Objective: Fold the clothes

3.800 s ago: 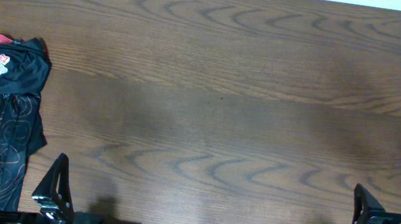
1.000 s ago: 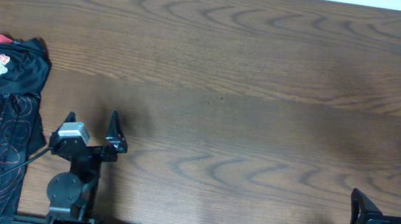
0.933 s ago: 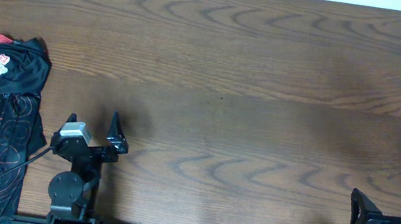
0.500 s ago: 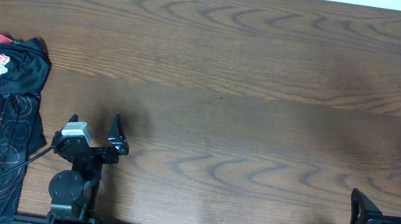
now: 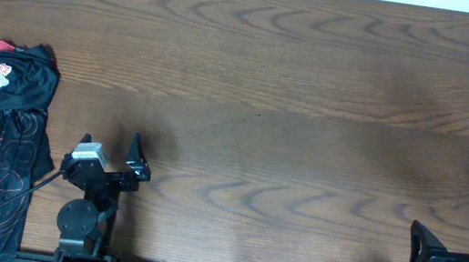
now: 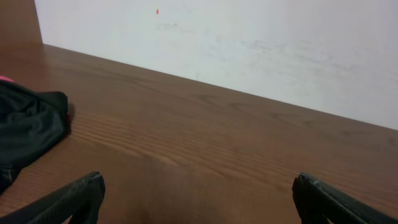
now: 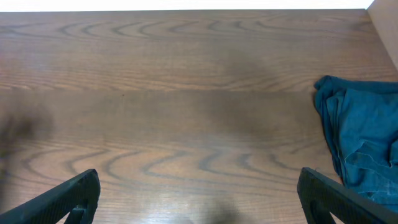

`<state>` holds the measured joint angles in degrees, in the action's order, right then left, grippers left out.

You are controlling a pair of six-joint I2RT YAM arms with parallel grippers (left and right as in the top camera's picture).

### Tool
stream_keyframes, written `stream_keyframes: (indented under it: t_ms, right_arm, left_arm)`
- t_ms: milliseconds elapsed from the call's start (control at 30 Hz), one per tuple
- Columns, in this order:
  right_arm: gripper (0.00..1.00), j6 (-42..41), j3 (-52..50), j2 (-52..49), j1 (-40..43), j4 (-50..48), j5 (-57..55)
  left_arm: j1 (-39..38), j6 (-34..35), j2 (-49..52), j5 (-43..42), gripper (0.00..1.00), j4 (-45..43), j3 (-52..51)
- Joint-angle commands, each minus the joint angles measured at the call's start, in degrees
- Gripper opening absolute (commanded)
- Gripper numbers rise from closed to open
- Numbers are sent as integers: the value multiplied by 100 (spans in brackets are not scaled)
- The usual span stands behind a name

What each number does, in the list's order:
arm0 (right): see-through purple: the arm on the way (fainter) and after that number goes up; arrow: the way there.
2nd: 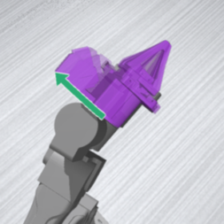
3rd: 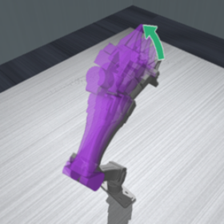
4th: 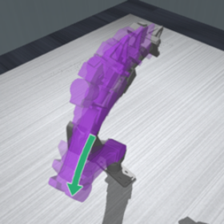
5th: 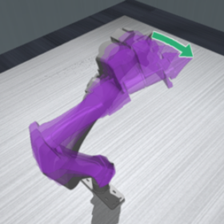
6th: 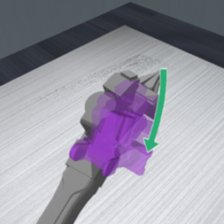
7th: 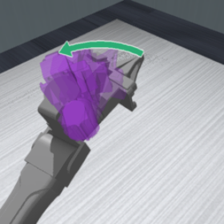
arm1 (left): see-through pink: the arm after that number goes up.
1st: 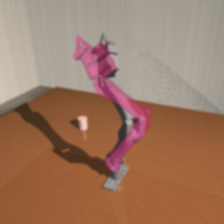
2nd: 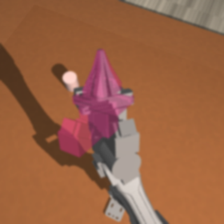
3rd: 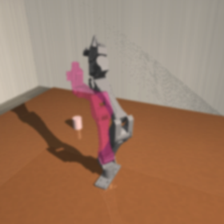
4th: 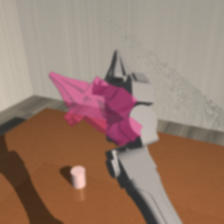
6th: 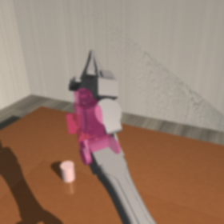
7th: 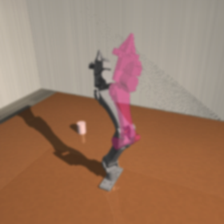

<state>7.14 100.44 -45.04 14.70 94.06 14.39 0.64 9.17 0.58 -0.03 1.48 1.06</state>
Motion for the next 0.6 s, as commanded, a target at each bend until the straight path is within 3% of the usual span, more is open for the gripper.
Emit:
stream_keyframes:
  t_ms: [0,433,567]
  right_arm:
    - [99,24,15,-13,-50,7,-26]
    - [99,28,13,-13,-50,-44,-101]
    - [99,540,-116,-13,-50,-323,-116]
  left_arm:
    - [-11,-33,-35,70,98,273,-83]
    - [-11,-33,-35,70,98,273,-83]
    - [-11,-33,-35,70,98,273,-83]
